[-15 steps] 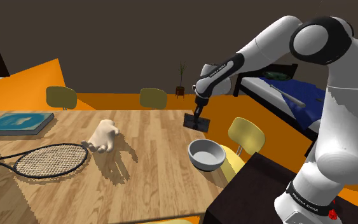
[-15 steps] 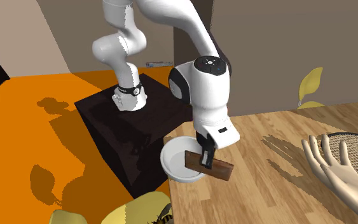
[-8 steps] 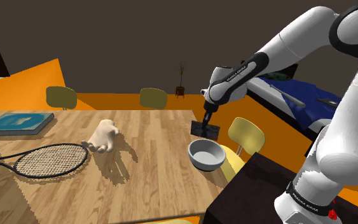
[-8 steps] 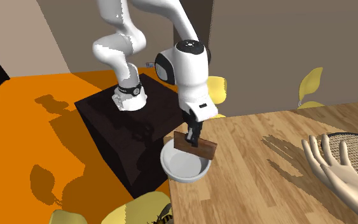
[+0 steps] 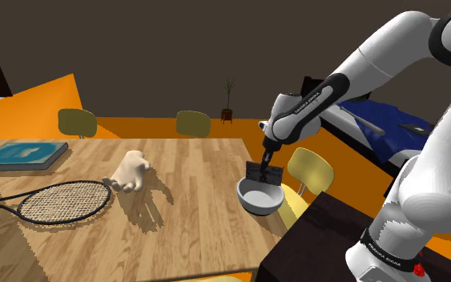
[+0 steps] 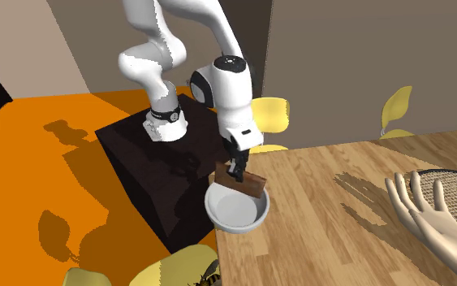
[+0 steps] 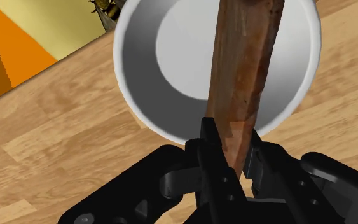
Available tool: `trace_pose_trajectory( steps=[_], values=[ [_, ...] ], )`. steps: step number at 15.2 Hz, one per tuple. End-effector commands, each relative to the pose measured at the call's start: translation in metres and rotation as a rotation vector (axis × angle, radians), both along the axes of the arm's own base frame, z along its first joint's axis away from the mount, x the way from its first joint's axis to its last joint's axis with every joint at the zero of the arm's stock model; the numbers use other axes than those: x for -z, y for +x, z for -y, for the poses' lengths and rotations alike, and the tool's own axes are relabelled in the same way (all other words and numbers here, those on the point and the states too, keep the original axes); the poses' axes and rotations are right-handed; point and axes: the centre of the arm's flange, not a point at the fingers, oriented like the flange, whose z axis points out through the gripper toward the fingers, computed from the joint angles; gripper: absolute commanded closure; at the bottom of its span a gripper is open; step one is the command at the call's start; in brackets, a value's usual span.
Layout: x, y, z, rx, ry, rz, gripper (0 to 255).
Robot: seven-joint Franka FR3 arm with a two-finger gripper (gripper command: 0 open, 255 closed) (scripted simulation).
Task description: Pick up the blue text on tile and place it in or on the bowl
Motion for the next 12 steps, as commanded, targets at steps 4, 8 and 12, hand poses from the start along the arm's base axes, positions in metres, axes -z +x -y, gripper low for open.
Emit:
trace_pose_trajectory(
  steps=[4,8,12],
  values=[
    [0.027,-0.001,0.0,0.0,0.0,0.001,255],
    [0.048,-0.001,0.0,0.0,0.0,0.001,255],
    [0.061,-0.001,0.0,0.0,0.0,0.001,255]
  ],
)
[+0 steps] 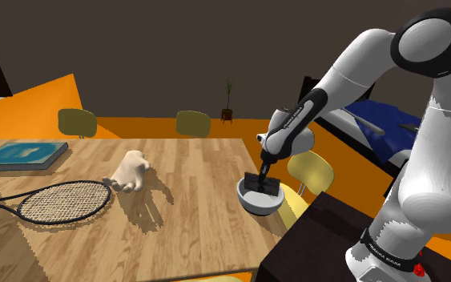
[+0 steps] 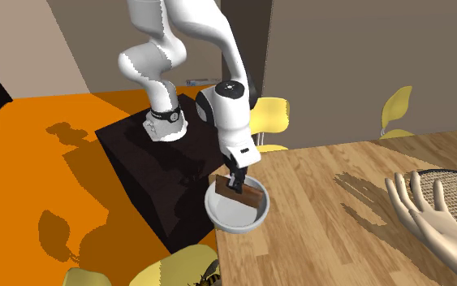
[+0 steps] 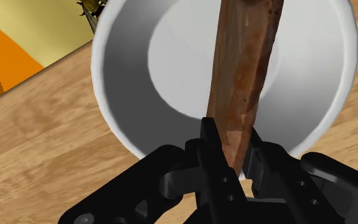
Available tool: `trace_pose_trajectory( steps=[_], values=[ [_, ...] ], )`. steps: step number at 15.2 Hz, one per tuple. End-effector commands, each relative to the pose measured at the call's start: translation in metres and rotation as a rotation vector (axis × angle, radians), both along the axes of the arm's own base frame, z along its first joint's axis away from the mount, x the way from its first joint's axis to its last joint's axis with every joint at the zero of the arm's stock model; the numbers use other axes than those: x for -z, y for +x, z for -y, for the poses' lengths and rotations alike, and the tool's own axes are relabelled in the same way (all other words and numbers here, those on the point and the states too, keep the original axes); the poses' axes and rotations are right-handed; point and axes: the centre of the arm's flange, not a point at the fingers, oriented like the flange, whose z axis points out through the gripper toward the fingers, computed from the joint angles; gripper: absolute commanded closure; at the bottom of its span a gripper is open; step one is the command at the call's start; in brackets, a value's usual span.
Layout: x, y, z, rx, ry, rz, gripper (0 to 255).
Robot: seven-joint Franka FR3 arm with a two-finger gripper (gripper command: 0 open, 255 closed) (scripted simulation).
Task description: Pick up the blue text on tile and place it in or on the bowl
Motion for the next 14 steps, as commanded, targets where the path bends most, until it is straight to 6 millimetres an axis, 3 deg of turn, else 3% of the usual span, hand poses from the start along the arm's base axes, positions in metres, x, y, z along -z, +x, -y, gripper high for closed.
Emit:
trace_pose_trajectory(
  steps=[1,6,7,12,14],
  values=[
    [0.001,0.0,0.0,0.0,0.0,0.001,255],
    [0.001,0.0,0.0,0.0,0.0,0.001,255],
    [0.001,0.0,0.0,0.0,0.0,0.001,0],
    [0.001,0.0,0.0,0.0,0.0,0.001,0],
    [-0.025,-0.003,0.001,0.0,0.0,0.001,0]
  ],
)
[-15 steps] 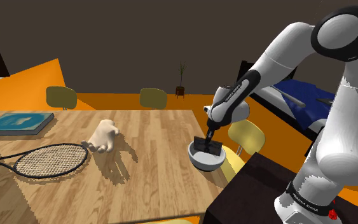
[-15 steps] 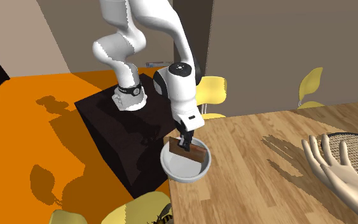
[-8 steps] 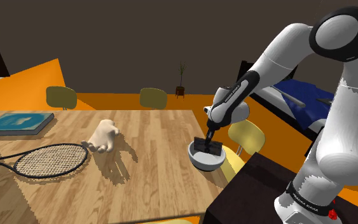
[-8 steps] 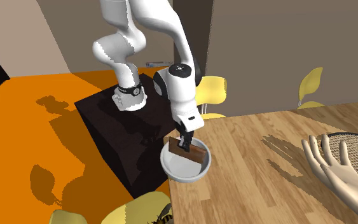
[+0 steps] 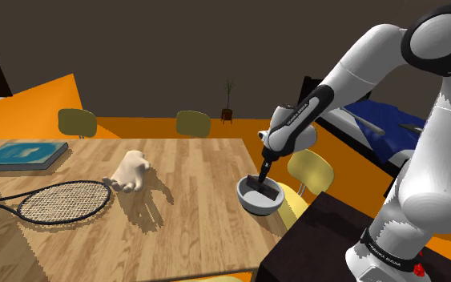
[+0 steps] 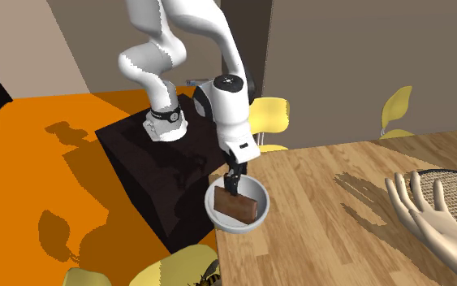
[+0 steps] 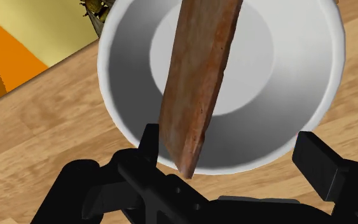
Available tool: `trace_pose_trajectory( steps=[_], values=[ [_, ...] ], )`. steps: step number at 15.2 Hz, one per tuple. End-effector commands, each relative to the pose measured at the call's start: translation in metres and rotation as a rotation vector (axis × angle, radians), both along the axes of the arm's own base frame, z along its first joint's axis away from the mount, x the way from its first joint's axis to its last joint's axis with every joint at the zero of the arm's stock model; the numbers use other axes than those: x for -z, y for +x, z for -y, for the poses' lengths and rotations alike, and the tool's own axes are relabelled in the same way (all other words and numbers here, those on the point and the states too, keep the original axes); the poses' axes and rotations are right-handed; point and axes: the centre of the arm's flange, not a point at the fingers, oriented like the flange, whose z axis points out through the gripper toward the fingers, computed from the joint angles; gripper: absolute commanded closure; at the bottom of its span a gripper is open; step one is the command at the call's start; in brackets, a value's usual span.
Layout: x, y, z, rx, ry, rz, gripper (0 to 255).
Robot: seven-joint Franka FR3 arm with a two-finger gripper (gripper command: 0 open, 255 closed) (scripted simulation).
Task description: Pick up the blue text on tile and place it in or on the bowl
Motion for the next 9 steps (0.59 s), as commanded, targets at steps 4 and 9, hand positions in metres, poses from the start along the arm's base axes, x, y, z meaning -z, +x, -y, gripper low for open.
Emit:
trace_pose_trajectory(
  steps=[4,9],
  values=[
    [-0.034,-0.003,0.0,0.0,0.0,0.0,0],
    [-0.034,-0.003,0.0,0.0,0.0,0.0,0]
  ],
)
